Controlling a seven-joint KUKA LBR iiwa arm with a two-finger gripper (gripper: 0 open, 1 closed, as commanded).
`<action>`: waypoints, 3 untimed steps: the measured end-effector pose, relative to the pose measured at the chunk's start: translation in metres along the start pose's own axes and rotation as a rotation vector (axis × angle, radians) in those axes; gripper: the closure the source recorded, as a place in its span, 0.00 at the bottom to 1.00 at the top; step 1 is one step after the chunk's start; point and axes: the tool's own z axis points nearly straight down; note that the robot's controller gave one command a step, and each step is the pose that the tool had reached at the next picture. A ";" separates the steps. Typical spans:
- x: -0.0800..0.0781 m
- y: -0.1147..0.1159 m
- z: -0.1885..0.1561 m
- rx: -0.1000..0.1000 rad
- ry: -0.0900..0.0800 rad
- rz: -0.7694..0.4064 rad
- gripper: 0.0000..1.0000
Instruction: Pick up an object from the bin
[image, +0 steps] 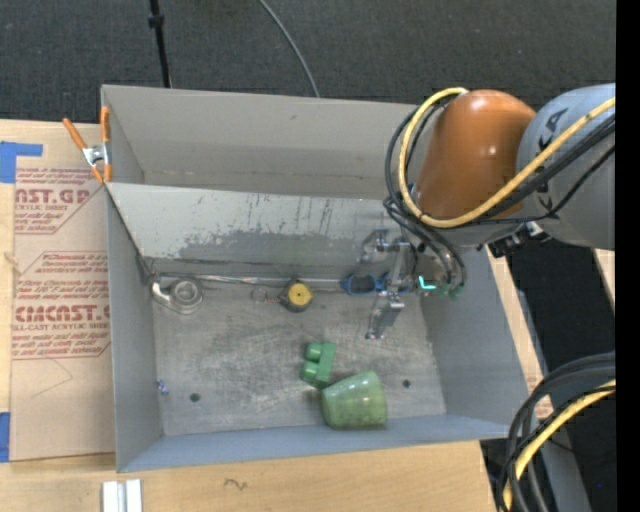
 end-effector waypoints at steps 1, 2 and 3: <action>0.016 0.031 0.130 0.002 -0.021 -0.156 0.00; 0.017 0.031 0.127 0.001 -0.017 -0.155 1.00; 0.037 0.079 -0.016 0.000 -0.016 -0.272 1.00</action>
Offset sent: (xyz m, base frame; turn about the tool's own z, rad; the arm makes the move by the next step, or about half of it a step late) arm -0.0216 0.0304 -0.1327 -0.1560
